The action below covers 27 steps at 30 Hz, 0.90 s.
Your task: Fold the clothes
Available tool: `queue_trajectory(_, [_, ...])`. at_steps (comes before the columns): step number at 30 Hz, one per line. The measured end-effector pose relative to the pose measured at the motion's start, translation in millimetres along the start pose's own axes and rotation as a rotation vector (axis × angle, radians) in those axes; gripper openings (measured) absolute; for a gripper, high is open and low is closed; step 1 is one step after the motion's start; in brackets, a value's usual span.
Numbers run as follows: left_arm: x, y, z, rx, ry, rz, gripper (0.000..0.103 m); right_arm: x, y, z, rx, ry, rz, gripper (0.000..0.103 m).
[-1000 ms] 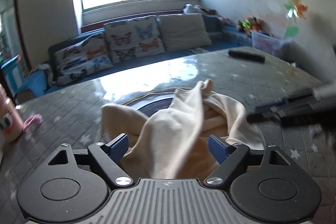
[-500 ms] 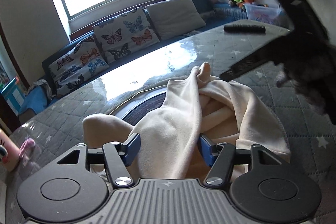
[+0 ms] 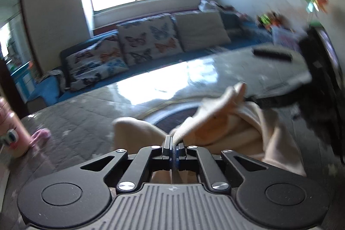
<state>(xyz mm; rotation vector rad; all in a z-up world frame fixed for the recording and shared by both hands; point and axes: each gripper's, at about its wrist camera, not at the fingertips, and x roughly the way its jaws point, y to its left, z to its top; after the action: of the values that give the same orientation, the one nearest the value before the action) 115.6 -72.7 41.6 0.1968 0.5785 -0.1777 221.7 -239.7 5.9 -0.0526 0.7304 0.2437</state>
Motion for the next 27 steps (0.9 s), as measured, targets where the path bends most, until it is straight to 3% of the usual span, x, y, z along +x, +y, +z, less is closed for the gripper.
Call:
queue_trajectory(8, [-50.7, 60.5, -10.5, -0.179, -0.066, 0.117, 0.003, -57.7, -29.2, 0.8, 0.048, -0.104, -0.069, 0.002])
queue_trajectory(11, [-68.6, 80.9, -26.7, -0.264, -0.058, 0.123, 0.003, -80.1, -44.2, -3.9, 0.066, -0.122, -0.097, 0.002])
queue_trajectory(21, [-103.2, 110.4, -93.0, -0.433, 0.058, 0.111, 0.003, -137.3, -72.7, -58.6, 0.054, -0.115, -0.23, 0.002])
queue_trajectory(27, [-108.1, 102.9, -111.8, -0.379, 0.134, 0.09, 0.004, -161.9, -89.9, -86.2, 0.04, -0.061, -0.349, 0.002])
